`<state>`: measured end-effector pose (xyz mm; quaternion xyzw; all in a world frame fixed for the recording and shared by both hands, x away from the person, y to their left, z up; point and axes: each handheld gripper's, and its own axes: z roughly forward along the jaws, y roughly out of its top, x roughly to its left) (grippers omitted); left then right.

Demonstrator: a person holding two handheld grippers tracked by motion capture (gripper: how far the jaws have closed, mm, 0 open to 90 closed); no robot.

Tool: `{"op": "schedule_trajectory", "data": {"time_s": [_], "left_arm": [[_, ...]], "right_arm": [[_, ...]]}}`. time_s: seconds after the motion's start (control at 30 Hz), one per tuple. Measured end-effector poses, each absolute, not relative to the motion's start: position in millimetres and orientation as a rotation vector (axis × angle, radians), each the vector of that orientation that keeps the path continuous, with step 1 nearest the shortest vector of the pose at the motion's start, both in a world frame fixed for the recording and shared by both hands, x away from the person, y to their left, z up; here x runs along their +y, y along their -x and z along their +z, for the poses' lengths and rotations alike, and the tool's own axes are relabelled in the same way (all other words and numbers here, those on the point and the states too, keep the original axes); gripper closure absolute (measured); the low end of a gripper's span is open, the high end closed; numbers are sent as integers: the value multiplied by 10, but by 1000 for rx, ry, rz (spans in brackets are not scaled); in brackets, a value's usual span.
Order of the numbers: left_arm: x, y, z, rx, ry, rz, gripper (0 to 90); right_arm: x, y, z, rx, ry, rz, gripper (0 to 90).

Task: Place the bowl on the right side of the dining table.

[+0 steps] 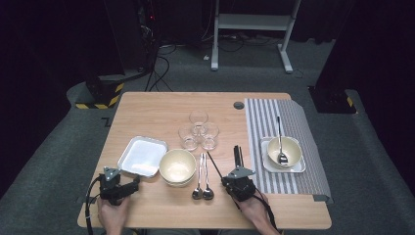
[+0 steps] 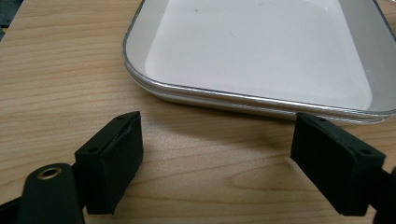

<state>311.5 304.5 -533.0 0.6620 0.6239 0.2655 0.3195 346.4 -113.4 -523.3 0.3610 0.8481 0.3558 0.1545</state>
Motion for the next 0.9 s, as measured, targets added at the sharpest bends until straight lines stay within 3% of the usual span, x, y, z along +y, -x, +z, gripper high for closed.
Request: {"op": "schedule_trajectory", "data": {"time_s": [0.9], "left_arm": [[3040,-3117,-5332,1636,-1744,699,168]], "right_arm": [[-985,-3599,-5211,2423,-1080,986,846]]}}
